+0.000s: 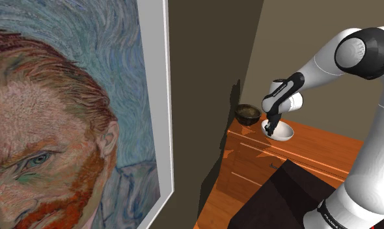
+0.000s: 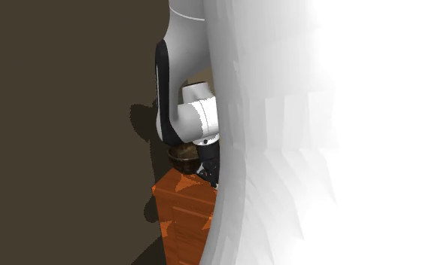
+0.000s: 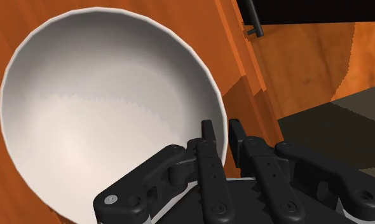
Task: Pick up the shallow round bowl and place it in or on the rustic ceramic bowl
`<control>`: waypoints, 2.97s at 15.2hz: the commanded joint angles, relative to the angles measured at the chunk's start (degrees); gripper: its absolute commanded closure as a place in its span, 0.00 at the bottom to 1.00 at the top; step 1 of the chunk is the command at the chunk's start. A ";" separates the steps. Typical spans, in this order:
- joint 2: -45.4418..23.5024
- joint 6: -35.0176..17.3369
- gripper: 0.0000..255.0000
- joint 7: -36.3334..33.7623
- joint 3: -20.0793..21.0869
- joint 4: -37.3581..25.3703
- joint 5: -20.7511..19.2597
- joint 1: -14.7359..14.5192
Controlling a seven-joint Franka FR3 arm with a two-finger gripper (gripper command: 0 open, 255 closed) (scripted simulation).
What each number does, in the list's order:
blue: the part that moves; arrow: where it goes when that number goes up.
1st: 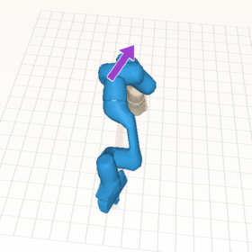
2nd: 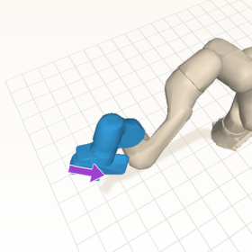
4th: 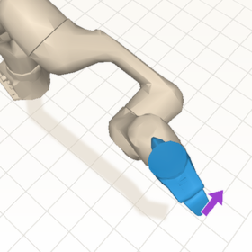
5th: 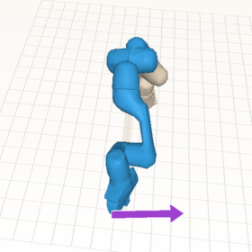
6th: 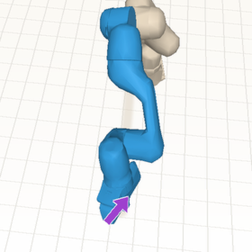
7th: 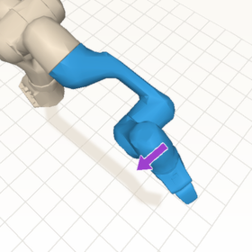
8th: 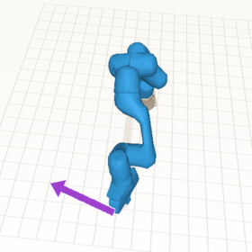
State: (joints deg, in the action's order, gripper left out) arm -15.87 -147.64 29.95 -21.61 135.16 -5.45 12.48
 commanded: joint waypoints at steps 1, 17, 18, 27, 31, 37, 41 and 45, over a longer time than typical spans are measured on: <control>-0.02 -0.01 1.00 0.01 0.00 0.00 0.00 0.01; 8.52 8.96 1.00 -1.42 -1.44 -0.79 -3.44 -1.25; 9.17 9.73 1.00 -1.52 -1.50 -0.94 -3.68 -1.31; 14.55 16.80 1.00 -2.09 -1.63 -2.87 -5.42 -1.71; 16.63 19.96 1.00 -2.20 -1.53 -4.05 -5.97 -1.82; 19.34 24.70 1.00 -2.22 -1.29 -6.19 -6.55 -1.97; 14.85 27.22 1.00 -3.01 -0.06 -12.72 -4.09 -3.32; 8.31 30.76 1.00 -3.92 1.42 -22.19 -1.11 -4.57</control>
State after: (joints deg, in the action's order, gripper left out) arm -6.34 -118.17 26.62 -20.67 115.33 -7.15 8.38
